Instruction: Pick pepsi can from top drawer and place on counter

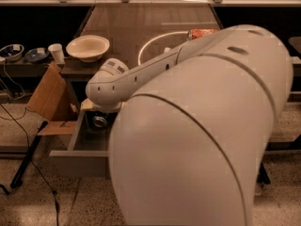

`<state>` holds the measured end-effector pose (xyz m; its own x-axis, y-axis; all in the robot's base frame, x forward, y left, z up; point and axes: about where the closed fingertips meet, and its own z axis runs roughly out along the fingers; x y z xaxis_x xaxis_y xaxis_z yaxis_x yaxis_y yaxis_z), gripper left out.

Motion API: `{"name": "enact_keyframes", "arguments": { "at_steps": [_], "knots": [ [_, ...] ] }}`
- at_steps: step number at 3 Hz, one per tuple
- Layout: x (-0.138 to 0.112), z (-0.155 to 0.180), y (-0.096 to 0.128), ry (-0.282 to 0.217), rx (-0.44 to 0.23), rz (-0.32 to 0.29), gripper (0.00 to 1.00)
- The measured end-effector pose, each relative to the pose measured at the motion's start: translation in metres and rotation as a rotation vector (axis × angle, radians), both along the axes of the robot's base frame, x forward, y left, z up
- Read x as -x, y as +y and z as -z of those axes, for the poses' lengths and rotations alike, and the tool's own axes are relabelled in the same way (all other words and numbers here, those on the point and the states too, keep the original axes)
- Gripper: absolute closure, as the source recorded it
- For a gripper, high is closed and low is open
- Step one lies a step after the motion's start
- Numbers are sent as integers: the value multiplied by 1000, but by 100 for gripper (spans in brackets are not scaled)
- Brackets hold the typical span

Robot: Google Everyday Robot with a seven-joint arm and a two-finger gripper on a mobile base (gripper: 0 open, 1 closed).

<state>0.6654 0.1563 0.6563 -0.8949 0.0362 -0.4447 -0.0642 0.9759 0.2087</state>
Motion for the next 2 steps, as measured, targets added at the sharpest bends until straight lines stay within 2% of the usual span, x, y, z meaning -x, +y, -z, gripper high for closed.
{"name": "enact_keyframes", "arguments": {
  "at_steps": [1, 2],
  "knots": [
    [-2, 5, 5, -2, 27, 7, 0],
    [-8, 6, 1, -3, 46, 29, 0]
  ]
}}
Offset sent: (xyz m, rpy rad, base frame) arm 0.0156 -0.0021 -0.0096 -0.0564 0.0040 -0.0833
